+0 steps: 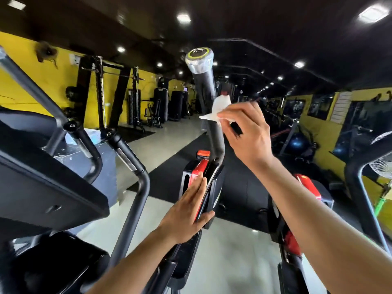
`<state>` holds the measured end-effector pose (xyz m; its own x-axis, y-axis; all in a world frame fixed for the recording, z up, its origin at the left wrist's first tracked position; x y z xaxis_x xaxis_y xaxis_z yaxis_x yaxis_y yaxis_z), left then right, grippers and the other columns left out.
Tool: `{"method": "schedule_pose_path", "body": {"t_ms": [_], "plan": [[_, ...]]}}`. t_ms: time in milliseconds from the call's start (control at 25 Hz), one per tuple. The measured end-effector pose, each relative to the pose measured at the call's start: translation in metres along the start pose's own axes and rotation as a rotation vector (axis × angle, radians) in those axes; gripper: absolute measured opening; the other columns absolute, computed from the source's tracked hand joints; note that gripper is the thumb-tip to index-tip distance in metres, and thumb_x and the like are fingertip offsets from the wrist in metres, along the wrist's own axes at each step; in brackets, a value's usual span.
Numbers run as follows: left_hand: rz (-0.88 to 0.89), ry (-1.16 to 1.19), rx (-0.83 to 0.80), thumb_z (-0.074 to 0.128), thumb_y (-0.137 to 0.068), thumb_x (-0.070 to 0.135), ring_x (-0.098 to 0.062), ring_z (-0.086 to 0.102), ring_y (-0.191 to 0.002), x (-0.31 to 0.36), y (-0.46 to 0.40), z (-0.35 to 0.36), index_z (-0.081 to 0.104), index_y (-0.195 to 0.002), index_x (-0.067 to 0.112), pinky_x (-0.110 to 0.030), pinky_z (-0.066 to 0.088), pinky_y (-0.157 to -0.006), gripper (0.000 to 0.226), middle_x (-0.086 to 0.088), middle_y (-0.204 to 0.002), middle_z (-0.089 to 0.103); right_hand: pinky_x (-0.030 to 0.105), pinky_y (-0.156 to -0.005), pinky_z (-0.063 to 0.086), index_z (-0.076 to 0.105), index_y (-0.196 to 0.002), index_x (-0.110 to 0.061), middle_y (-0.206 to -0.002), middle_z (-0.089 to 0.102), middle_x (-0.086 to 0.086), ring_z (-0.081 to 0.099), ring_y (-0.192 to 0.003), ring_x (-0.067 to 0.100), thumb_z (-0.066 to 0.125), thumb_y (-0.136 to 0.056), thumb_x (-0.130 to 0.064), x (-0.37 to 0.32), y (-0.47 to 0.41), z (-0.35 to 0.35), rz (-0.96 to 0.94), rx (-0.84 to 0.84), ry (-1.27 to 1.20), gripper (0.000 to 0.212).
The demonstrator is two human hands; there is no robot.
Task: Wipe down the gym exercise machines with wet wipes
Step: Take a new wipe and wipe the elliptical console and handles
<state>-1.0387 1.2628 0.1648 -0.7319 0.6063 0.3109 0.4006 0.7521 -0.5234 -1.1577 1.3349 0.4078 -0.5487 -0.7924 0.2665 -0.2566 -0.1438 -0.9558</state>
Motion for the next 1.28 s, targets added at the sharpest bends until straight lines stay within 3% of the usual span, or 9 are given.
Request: {"method": "schedule_pose_path", "body": {"t_ms": [160, 280, 400, 480, 640, 800, 1080, 1200, 1280], "plan": [[0.031, -0.015, 0.012, 0.038, -0.106, 0.06, -0.008, -0.017, -0.158, 0.0, 0.004, 0.0, -0.022, -0.162, 0.024, -0.049, 0.03, -0.126, 0.09, 0.01, -0.168, -0.031, 0.03, -0.077, 0.051, 0.077, -0.095, 0.001, -0.094, 0.069, 0.015, 0.061, -0.081, 0.029, 0.069, -0.097, -0.003, -0.028, -0.064, 0.009, -0.241, 0.025, 0.028, 0.01], [0.029, -0.043, -0.001, 0.036, -0.106, 0.062, -0.008, -0.019, -0.157, -0.001, 0.005, 0.001, -0.023, -0.161, 0.022, -0.047, 0.027, -0.127, 0.09, 0.009, -0.168, -0.032, 0.033, -0.074, 0.051, 0.075, -0.097, 0.003, -0.096, 0.066, 0.015, 0.059, -0.079, 0.028, 0.066, -0.099, -0.004, -0.02, -0.055, 0.026, -0.284, -0.072, 0.039, 0.011], [0.014, -0.063, -0.008, 0.034, -0.106, 0.063, -0.006, -0.02, -0.157, -0.003, 0.006, 0.003, -0.023, -0.161, 0.023, -0.046, 0.024, -0.128, 0.089, 0.011, -0.168, -0.032, 0.025, -0.071, 0.049, 0.075, -0.1, 0.001, -0.104, 0.055, 0.001, 0.051, -0.085, 0.015, 0.068, -0.096, 0.0, -0.003, -0.016, 0.038, -0.239, -0.215, 0.028, 0.007], [0.011, -0.071, -0.012, 0.034, -0.106, 0.062, -0.007, -0.021, -0.157, -0.003, 0.007, 0.005, -0.023, -0.161, 0.023, -0.046, 0.022, -0.129, 0.089, 0.01, -0.168, -0.031, 0.023, -0.067, 0.046, 0.074, -0.105, -0.001, -0.1, 0.045, -0.001, 0.042, -0.088, 0.008, 0.071, -0.093, 0.003, 0.014, 0.015, 0.046, -0.16, -0.294, 0.031, 0.013], [0.015, -0.052, -0.023, 0.034, -0.106, 0.063, -0.006, -0.022, -0.156, -0.002, 0.008, 0.006, -0.022, -0.161, 0.022, -0.041, 0.015, -0.131, 0.089, 0.011, -0.168, -0.032, 0.04, -0.06, 0.054, 0.071, -0.109, -0.006, -0.095, 0.048, 0.006, 0.052, -0.081, 0.022, 0.07, -0.094, -0.001, 0.046, 0.07, 0.068, -0.012, -0.455, 0.04, 0.017], [0.019, -0.049, -0.012, 0.025, -0.102, 0.071, -0.007, -0.021, -0.157, 0.0, 0.009, 0.004, -0.021, -0.162, 0.022, -0.04, 0.015, -0.13, 0.089, 0.011, -0.168, -0.032, 0.036, -0.075, 0.057, 0.073, -0.111, -0.012, -0.101, 0.054, 0.003, 0.062, -0.083, 0.017, 0.069, -0.095, -0.005, 0.07, 0.103, 0.07, 0.187, -0.545, -0.043, 0.019], [-0.003, -0.021, -0.009, 0.033, -0.104, 0.066, -0.004, -0.018, -0.157, -0.002, 0.009, 0.005, -0.019, -0.162, 0.025, -0.044, 0.025, -0.128, 0.089, 0.015, -0.167, -0.032, 0.03, -0.076, 0.057, 0.075, -0.094, -0.025, -0.088, 0.074, -0.005, 0.072, -0.074, 0.009, 0.071, -0.094, -0.012, 0.066, 0.165, 0.082, 0.894, -0.717, -0.357, 0.013], [-0.004, -0.013, -0.018, 0.032, -0.103, 0.066, -0.003, -0.02, -0.156, -0.002, 0.009, 0.006, -0.021, -0.162, 0.026, -0.043, 0.022, -0.129, 0.089, 0.016, -0.167, -0.032, 0.021, -0.074, 0.052, 0.072, -0.094, -0.024, -0.089, 0.073, -0.007, 0.07, -0.079, 0.007, 0.071, -0.093, -0.013, 0.083, 0.149, 0.059, 0.928, -0.5, -0.282, 0.011], [-0.005, -0.006, -0.022, 0.034, -0.104, 0.064, -0.003, -0.021, -0.156, -0.003, 0.01, 0.006, -0.021, -0.162, 0.027, -0.042, 0.019, -0.13, 0.088, 0.016, -0.167, -0.032, 0.019, -0.075, 0.051, 0.07, -0.095, -0.021, -0.096, 0.068, -0.009, 0.066, -0.086, 0.007, 0.07, -0.093, -0.01, 0.088, 0.125, 0.04, 0.794, -0.291, -0.147, 0.011]]}}
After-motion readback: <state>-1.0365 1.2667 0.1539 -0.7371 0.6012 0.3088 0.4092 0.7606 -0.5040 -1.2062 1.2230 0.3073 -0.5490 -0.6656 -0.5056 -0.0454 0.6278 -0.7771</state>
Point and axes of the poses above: each hand's wrist, its own y-axis away from the middle knuckle, its own z-axis out of the palm, x = y × z, the point moved 9 cm from there along -y, towards the middle knuckle
